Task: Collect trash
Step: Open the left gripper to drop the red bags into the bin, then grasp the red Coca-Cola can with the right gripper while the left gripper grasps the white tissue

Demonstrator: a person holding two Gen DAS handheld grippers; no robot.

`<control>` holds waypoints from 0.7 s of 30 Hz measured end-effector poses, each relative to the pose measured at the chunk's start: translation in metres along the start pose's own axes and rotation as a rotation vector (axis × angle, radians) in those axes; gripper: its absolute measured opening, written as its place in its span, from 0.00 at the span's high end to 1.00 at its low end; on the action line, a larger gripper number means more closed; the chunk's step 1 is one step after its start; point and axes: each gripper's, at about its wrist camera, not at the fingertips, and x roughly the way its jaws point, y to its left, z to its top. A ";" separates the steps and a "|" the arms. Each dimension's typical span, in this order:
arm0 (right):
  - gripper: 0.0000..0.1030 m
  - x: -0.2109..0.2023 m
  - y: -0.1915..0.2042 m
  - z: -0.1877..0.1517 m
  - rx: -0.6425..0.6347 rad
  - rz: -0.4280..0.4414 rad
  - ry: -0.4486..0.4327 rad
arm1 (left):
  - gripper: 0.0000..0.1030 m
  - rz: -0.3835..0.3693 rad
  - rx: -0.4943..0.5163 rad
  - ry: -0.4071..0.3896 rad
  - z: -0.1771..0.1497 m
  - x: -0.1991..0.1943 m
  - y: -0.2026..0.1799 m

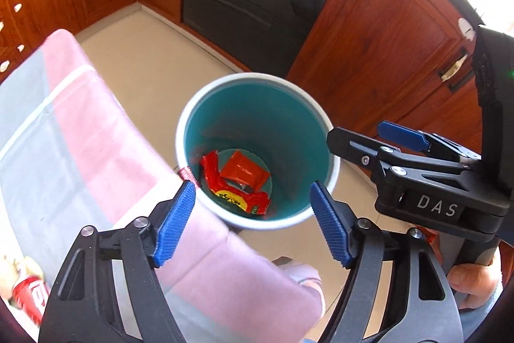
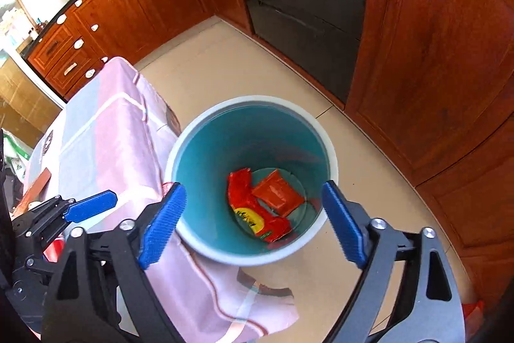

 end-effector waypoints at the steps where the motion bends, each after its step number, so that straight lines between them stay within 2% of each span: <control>1: 0.17 -0.007 0.005 -0.003 -0.003 0.005 -0.007 | 0.22 0.000 -0.001 -0.010 -0.003 -0.010 0.003; 3: 0.17 -0.018 0.014 -0.008 -0.014 0.020 -0.013 | 0.20 0.008 -0.005 -0.035 -0.014 -0.028 0.003; 6: 0.17 -0.037 0.032 -0.017 -0.040 0.054 -0.024 | 0.10 0.024 -0.019 -0.072 -0.034 -0.055 0.008; 8: 0.13 -0.048 0.047 -0.024 -0.060 0.077 -0.030 | 0.05 0.038 -0.030 -0.104 -0.049 -0.076 0.015; 15: 0.12 -0.077 0.109 -0.055 -0.151 0.146 -0.035 | 0.04 0.097 -0.084 -0.168 -0.106 -0.137 0.056; 21: 0.12 -0.078 0.162 -0.078 -0.229 0.192 0.006 | 0.04 0.211 -0.156 -0.203 -0.167 -0.181 0.112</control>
